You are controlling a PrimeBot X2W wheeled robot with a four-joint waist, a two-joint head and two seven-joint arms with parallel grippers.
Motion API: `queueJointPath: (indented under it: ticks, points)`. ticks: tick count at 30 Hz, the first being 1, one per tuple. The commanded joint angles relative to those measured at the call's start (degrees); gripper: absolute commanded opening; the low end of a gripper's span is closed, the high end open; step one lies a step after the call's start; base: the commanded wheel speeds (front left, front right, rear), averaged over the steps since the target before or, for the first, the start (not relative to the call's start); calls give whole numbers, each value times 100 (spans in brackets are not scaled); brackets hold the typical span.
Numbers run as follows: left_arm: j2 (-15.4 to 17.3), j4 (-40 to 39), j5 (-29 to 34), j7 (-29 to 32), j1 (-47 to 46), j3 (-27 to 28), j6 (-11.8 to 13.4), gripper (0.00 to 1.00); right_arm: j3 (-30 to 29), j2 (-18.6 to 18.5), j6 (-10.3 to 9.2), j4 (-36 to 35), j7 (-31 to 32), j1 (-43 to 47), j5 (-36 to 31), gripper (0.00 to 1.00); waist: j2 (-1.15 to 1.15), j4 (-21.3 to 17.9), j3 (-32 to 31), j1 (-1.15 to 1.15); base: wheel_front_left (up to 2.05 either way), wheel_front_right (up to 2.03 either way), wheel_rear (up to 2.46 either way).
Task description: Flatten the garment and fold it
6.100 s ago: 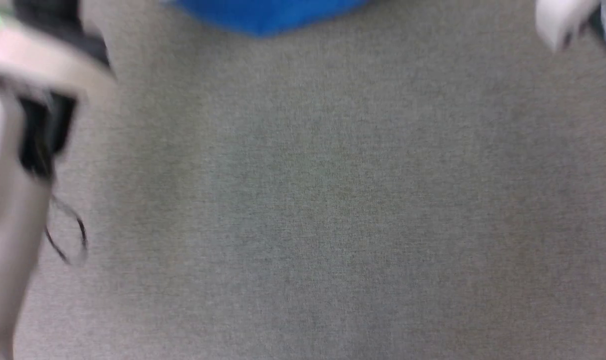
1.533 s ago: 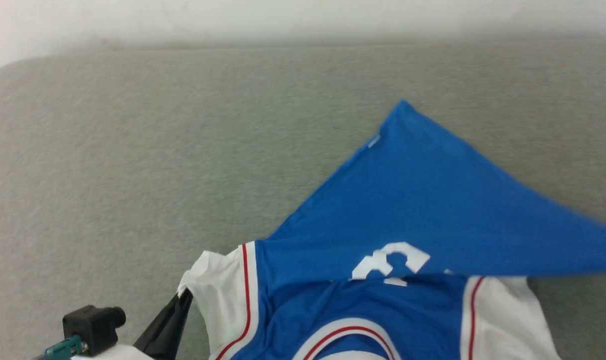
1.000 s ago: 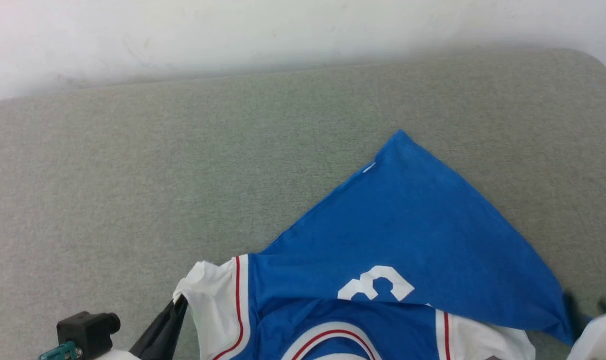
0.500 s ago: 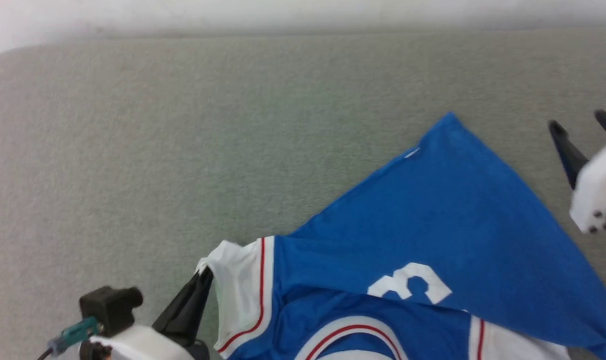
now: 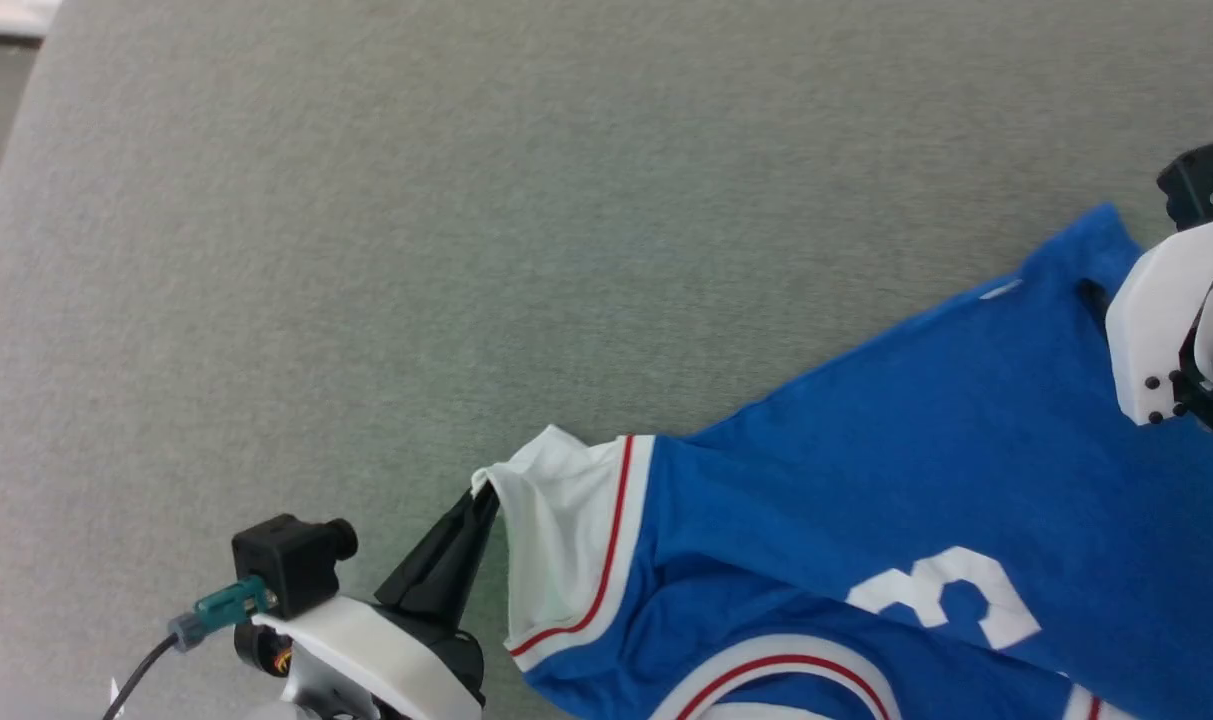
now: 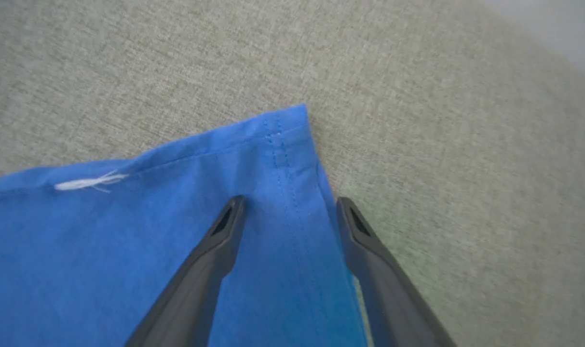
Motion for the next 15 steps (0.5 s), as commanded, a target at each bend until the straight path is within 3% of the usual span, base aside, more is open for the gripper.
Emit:
queueJointPath:
  ticks: [1, 2, 3, 4, 9, 15]
  points:
    - [-64, 72, 39, -36, -122, -23, -65, 0, 68, -34, -6, 175, -46, -90, 49, 100, 0, 365, 323, -1, 0, 0, 0]
    - [-79, 100, 39, -42, -137, -34, -76, 0, 111, -48, -6, 271, -26, -84, 84, 100, 0, 388, 331, -1, 0, 0, 0]
    - [-89, 126, 41, -49, -147, -42, -85, 0, 152, -60, -6, 363, 19, -73, 134, 41, 0, 402, 334, -1, 0, 0, 0]
    - [-97, 149, 41, -56, -153, -47, -89, 0, 153, -62, -6, 442, 59, -66, 185, 0, 0, 412, 334, -1, 0, 0, 0]
    - [-87, 225, 26, -84, -127, -29, -73, 0, 173, -105, -6, 572, 79, -63, 269, 0, 0, 358, 253, -1, 0, 0, 0]
    - [40, 254, 130, -109, -152, 47, 22, 0, 52, -72, -6, 514, -429, -75, 209, 0, 0, 108, -48, -1, 0, 0, 0]
